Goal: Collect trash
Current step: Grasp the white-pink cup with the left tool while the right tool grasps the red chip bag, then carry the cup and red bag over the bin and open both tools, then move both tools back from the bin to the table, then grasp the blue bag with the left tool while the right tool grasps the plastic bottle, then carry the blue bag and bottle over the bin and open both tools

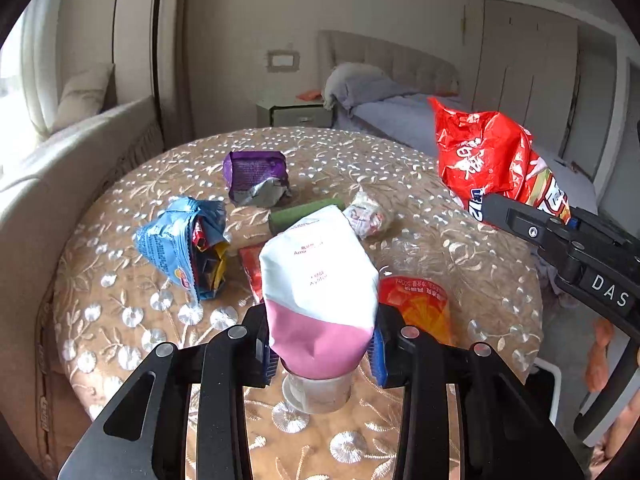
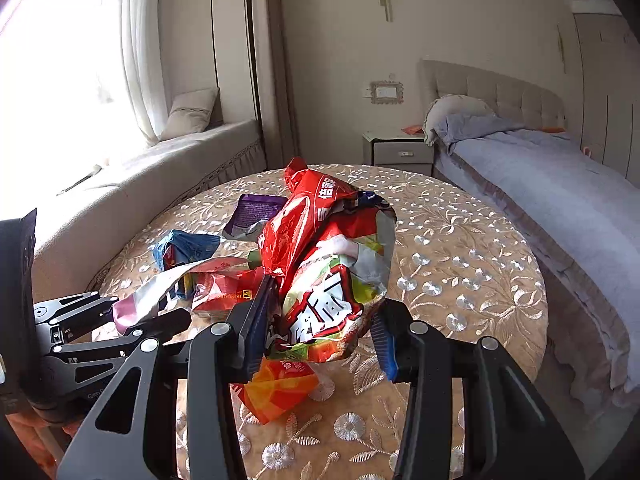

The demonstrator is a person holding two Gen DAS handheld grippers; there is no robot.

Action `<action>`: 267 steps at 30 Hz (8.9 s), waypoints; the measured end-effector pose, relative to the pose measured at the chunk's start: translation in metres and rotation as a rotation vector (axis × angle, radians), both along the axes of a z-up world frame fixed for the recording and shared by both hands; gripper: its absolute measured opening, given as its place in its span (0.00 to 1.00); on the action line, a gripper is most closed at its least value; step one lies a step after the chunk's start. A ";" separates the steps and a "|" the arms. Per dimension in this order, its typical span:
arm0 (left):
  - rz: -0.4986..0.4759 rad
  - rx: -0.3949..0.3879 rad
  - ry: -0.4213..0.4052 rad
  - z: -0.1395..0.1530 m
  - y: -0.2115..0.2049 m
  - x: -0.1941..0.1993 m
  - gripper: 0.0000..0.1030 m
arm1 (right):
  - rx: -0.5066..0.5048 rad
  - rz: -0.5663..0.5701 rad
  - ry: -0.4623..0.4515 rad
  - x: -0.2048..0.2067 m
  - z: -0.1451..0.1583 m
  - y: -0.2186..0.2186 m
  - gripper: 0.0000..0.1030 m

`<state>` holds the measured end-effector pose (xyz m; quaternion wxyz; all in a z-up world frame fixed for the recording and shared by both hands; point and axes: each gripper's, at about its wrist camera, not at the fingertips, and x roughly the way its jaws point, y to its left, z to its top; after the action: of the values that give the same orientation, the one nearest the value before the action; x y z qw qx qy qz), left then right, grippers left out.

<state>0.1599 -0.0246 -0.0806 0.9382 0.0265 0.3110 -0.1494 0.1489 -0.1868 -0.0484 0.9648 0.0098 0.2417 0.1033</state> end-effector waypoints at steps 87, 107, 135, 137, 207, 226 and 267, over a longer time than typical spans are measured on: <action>-0.880 0.416 0.329 -0.159 -0.354 -0.115 0.95 | -0.185 -0.558 0.457 -0.189 -0.177 -0.265 0.95; -0.605 0.276 -0.032 -0.043 -0.265 -0.103 0.95 | -0.202 -0.527 0.116 -0.175 -0.062 -0.196 0.95; 0.068 0.168 -0.153 0.024 -0.020 -0.010 0.95 | -0.053 -0.174 -0.047 -0.060 -0.002 -0.023 0.95; 0.125 0.155 -0.138 0.027 0.000 0.001 0.95 | -0.058 -0.170 -0.036 -0.050 -0.003 -0.011 0.95; -0.081 0.085 -0.133 0.023 -0.072 -0.085 0.55 | 0.021 -0.325 -0.058 -0.133 -0.006 -0.075 0.77; -0.398 0.213 -0.081 -0.024 -0.208 -0.120 0.55 | -0.002 -0.569 0.008 -0.194 -0.039 -0.170 0.77; -0.859 0.598 0.352 -0.231 -0.375 -0.118 0.93 | -0.020 -0.540 0.520 -0.172 -0.231 -0.284 0.96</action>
<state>0.0414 -0.3993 -0.3120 0.6783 0.3910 0.4533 -0.4260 -0.0234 -0.4704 -0.2796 0.8636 0.0895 0.4686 -0.1630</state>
